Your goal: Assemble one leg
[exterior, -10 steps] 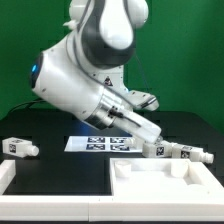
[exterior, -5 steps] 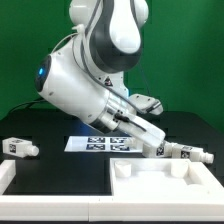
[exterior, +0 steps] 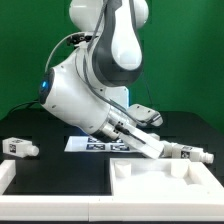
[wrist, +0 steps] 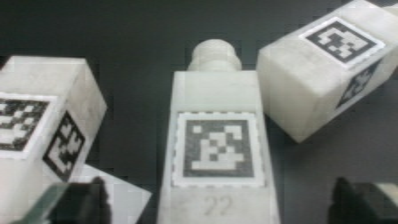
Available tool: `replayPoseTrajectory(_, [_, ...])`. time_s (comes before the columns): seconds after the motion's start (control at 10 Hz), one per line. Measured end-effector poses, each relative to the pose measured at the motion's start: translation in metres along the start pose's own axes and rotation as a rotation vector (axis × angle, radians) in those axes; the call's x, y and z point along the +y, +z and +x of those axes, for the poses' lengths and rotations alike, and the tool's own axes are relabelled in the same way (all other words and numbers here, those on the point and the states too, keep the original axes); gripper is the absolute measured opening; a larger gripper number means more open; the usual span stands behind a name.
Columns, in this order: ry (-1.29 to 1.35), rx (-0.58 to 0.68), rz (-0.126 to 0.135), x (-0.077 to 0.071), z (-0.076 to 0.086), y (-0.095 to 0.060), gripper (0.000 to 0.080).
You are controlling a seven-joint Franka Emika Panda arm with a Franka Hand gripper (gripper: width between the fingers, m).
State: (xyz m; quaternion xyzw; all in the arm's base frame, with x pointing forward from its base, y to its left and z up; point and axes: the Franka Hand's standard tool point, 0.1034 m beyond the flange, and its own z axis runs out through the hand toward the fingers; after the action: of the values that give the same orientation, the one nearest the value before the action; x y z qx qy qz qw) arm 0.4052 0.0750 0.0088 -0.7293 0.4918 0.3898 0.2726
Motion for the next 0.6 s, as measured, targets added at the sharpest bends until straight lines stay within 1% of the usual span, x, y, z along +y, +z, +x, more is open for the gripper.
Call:
replayPoseTrajectory(0.1, [0.0,0.0,0.0,0.0,0.0,0.0,0.0509])
replayPoseTrajectory(0.2, [0.001,0.0,0.0,0.0,0.0,0.0,0.0341])
replayPoseTrajectory(0.3, [0.001,0.0,0.0,0.0,0.0,0.0,0.0285])
replayPoseTrajectory(0.4, [0.0,0.0,0.0,0.0,0.0,0.0,0.0285])
replayPoseTrajectory(0.5, [0.009,-0.004,-0.01,-0.002,-0.003,-0.004,0.0285])
replayPoseTrajectory(0.6, [-0.019,0.008,-0.012,-0.017,-0.014,-0.026,0.0285])
